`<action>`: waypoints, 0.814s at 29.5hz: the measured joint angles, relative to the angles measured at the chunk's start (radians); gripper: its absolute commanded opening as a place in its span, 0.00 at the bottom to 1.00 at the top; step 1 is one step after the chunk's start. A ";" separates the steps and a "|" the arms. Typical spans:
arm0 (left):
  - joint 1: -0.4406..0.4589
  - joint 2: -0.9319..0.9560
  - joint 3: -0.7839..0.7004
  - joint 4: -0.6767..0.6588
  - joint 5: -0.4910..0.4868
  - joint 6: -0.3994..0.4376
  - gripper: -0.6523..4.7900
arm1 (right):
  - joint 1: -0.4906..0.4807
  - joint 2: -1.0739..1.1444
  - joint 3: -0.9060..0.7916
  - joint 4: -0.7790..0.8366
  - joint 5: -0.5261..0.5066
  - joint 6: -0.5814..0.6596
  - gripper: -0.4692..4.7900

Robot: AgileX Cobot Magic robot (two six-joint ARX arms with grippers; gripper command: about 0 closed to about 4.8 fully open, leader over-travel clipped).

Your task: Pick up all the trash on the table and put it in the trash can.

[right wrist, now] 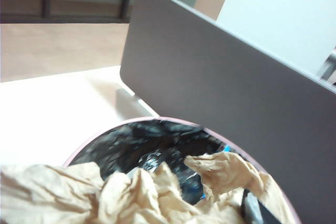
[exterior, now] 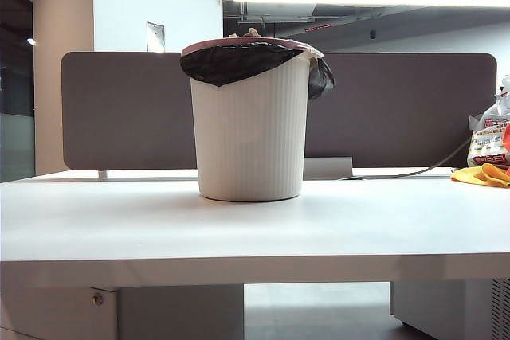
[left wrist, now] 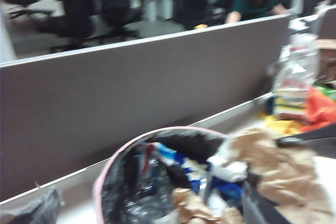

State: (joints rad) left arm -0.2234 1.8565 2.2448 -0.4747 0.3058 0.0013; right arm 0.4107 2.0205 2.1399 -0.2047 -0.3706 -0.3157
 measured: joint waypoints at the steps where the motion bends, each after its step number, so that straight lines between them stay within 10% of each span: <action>1: 0.003 0.005 0.000 -0.001 -0.002 0.003 1.00 | -0.003 0.000 0.000 -0.006 -0.015 0.011 0.93; 24: 0.007 0.150 -0.002 0.137 0.627 -0.542 1.00 | 0.014 -0.001 0.010 -0.076 -0.098 -0.129 0.93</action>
State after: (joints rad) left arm -0.2165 2.0060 2.2425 -0.3382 0.9329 -0.5407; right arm 0.4248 2.0197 2.1498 -0.2802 -0.4683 -0.4442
